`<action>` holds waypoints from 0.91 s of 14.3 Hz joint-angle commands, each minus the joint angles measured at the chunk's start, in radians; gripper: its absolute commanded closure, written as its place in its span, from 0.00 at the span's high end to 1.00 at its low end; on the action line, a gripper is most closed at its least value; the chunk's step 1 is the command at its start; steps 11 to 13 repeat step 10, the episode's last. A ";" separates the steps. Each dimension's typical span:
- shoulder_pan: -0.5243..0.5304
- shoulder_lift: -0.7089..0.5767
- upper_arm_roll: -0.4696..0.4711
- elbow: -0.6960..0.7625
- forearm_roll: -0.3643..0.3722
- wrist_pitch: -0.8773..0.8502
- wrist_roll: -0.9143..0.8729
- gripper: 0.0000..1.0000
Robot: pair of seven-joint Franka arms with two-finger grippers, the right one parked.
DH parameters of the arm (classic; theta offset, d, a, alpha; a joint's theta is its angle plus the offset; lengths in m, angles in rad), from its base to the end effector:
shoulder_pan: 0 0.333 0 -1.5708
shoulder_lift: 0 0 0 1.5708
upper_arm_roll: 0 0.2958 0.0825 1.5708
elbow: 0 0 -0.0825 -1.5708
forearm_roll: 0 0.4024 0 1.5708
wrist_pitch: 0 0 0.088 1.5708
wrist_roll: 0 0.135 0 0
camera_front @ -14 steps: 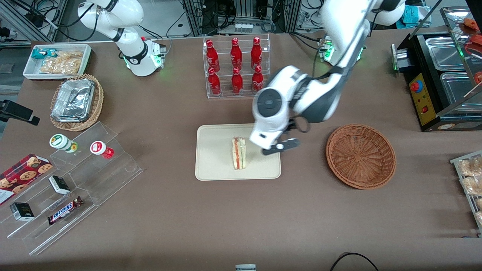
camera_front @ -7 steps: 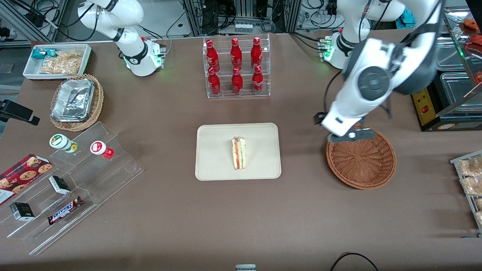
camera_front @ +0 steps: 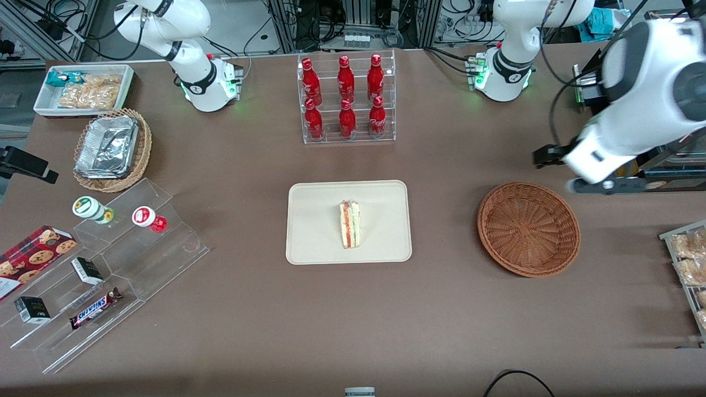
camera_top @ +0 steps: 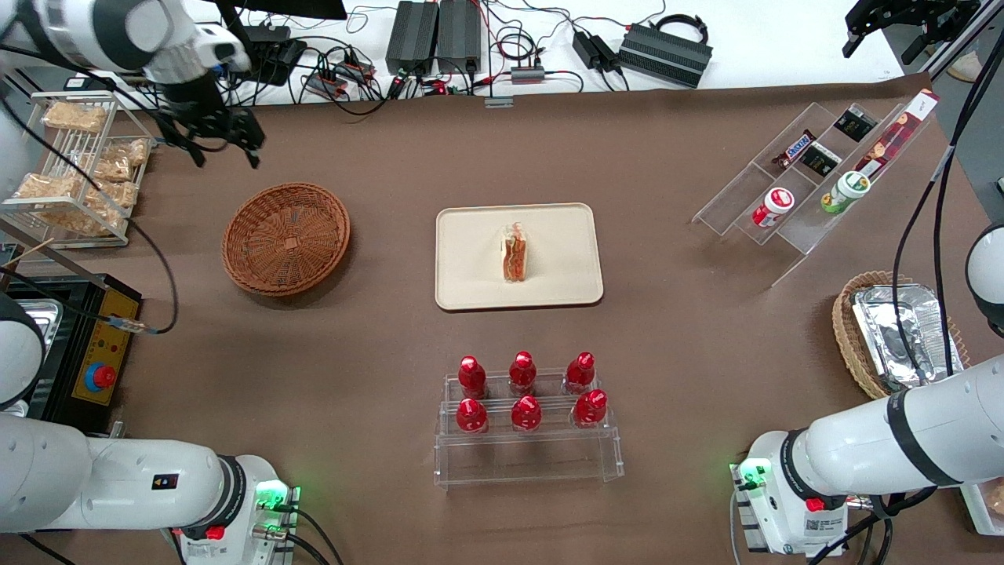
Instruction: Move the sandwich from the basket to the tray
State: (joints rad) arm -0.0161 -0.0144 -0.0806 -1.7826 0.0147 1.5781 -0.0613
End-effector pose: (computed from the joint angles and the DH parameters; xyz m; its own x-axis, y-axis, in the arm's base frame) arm 0.5475 -0.0513 0.4827 0.9817 -0.0336 -0.1877 -0.0393 -0.9989 -0.0271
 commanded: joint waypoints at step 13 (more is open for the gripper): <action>0.125 -0.018 -0.034 0.160 -0.001 -0.029 0.057 1.00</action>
